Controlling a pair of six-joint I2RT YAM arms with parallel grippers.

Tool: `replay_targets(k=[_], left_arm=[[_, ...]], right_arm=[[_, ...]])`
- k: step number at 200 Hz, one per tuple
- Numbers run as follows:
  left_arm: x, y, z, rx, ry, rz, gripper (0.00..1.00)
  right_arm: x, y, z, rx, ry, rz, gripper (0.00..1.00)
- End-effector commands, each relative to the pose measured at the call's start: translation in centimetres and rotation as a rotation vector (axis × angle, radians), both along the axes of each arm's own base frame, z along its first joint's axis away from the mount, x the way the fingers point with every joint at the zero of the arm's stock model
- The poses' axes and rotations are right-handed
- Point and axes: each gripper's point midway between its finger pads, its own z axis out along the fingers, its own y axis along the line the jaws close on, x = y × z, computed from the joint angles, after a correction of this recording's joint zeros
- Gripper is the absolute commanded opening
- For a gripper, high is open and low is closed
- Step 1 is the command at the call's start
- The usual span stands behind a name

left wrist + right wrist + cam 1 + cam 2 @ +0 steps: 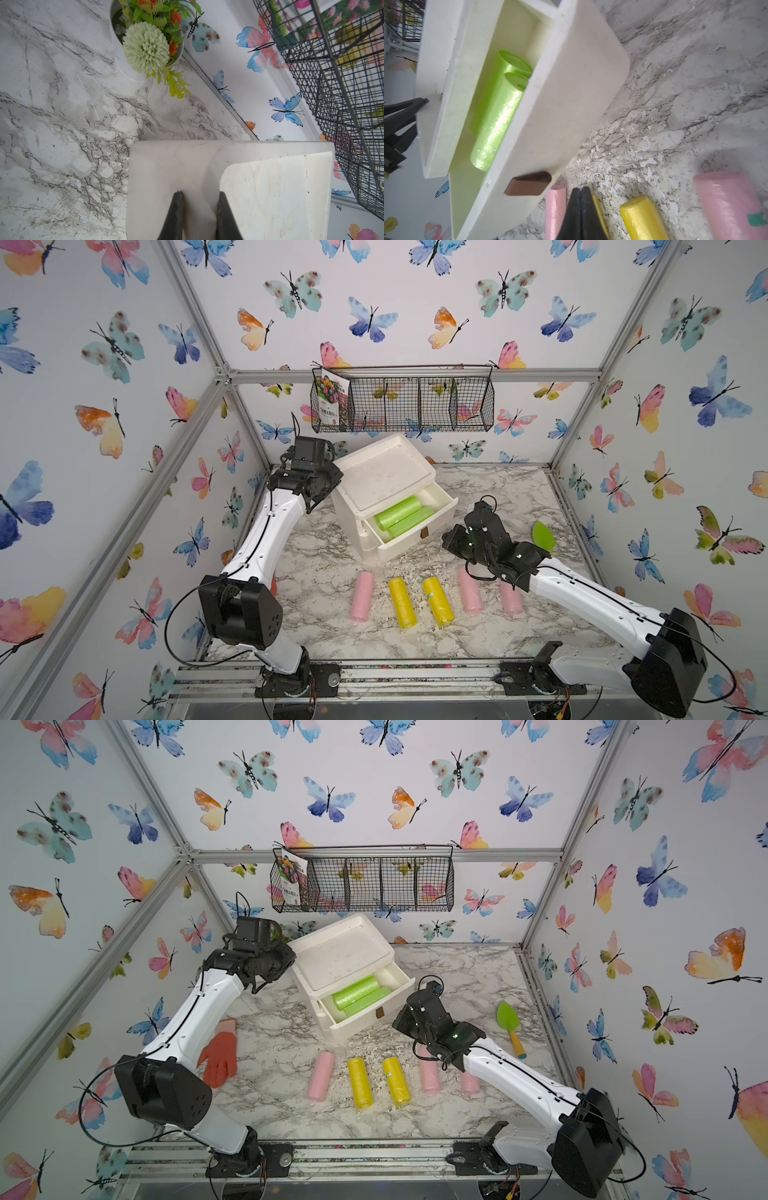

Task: Sort the rolls of trash bags by color and place them into the drawer
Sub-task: Adjust the roll of trash bags in the drawer, then close the drawer of the storage box.

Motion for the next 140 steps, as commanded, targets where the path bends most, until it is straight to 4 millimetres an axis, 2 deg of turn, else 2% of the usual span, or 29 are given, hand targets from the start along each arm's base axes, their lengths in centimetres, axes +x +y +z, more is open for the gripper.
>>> replay_targets(k=[1,45,85,114,140], left_arm=[[0.1,-2.1,-1.4,-0.145,0.056,-0.005,0.0],[-0.1,-2.2,-1.5,-0.147,0.062,-0.01,0.0],[-0.1,-2.1,-0.9,-0.148,0.049,-0.011,0.0],[0.0,-2.4,-1.1,-0.156,0.054,-0.017,0.0],[-0.1,-2.5,-1.2,-0.158,0.059,-0.022,0.0]], right_arm=[[1.0,0.3,-0.6,-0.028,-0.009,0.004,0.04],[2.9,3.1,-0.6,-0.012,0.004,0.057,0.05],[4.5,5.3,1.4,0.057,-0.035,0.083,0.05],[5.2,7.1,1.7,0.087,-0.023,0.12,0.05],[5.6,8.7,2.7,0.134,-0.019,0.158,0.05]])
